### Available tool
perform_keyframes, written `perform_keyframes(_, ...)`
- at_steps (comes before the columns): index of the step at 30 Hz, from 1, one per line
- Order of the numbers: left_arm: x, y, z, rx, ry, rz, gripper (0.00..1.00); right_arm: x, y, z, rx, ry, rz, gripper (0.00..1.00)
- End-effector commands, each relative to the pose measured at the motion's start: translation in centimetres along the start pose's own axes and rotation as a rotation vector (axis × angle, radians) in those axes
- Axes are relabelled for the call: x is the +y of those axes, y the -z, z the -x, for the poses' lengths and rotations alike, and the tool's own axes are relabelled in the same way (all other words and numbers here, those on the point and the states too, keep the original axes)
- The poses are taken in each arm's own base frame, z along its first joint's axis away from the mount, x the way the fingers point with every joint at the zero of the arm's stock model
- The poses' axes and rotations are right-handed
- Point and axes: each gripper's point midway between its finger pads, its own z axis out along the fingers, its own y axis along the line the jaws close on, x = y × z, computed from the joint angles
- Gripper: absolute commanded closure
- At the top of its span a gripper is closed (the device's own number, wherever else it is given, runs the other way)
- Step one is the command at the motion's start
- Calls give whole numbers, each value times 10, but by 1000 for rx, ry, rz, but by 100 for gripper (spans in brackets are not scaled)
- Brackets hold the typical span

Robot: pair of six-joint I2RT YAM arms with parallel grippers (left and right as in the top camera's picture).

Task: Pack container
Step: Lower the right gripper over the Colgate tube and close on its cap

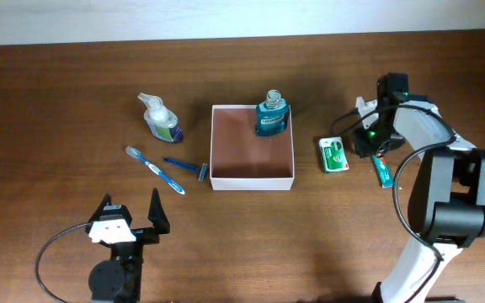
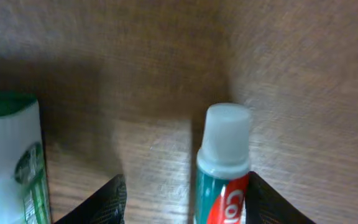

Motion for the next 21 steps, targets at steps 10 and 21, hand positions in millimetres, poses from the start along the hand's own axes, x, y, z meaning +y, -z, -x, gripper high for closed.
perform_keyframes(10,-2,0,-1,3,-17,-10,1,1,-12,-5,22,-15,6,47)
perform_keyframes(21,-2,0,-1,3,-17,-10,1,2,-12,-11,44,-15,13,72)
